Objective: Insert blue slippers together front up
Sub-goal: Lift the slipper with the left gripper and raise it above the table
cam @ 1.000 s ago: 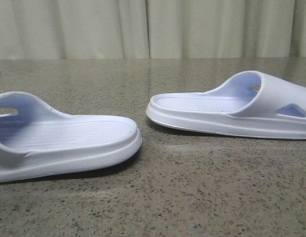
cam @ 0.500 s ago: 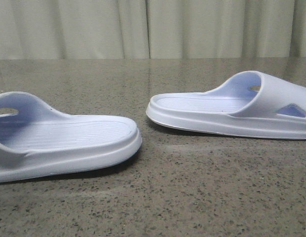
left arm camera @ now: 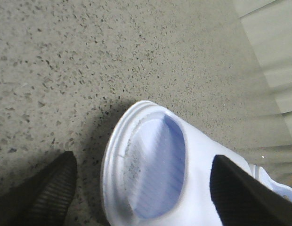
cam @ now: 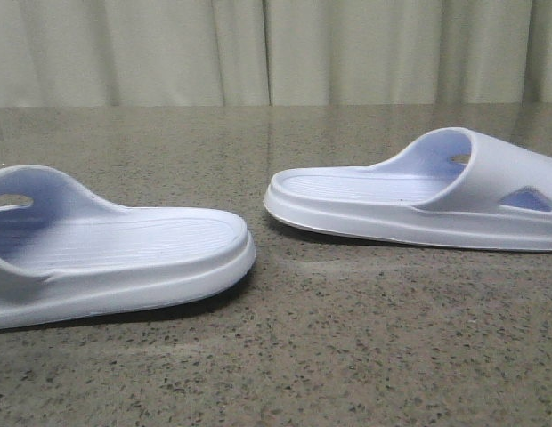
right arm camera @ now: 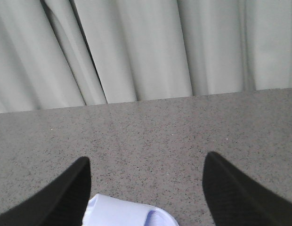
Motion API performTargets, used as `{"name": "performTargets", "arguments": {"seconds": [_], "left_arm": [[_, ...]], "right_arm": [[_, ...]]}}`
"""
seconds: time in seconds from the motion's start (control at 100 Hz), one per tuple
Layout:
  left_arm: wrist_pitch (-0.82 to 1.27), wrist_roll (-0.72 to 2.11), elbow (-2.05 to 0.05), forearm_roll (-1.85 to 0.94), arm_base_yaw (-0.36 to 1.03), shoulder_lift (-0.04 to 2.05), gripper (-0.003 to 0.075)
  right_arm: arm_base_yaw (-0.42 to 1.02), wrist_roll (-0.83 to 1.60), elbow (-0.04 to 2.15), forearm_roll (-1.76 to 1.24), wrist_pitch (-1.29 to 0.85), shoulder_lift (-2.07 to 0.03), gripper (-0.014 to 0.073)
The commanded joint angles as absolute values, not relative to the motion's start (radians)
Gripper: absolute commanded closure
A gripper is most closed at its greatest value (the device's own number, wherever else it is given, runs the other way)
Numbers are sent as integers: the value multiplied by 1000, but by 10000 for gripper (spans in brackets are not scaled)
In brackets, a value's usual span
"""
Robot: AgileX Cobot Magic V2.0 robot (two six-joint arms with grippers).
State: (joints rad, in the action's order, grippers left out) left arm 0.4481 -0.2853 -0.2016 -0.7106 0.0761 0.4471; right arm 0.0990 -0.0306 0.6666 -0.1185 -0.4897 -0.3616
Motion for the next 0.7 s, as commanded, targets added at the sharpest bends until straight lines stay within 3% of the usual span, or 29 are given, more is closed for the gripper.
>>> {"name": "performTargets", "arguments": {"seconds": [0.0, 0.56, 0.69], "left_arm": [[406, -296, -227, -751, 75, 474, 203], [423, -294, -227, -849, 75, 618, 204], [473, -285, -227, -849, 79, 618, 248]], "right_arm": [[96, -29, 700, -120, -406, -378, 159], [96, -29, 700, -120, -406, -378, 159], [96, -29, 696, -120, -398, -378, 159]]}}
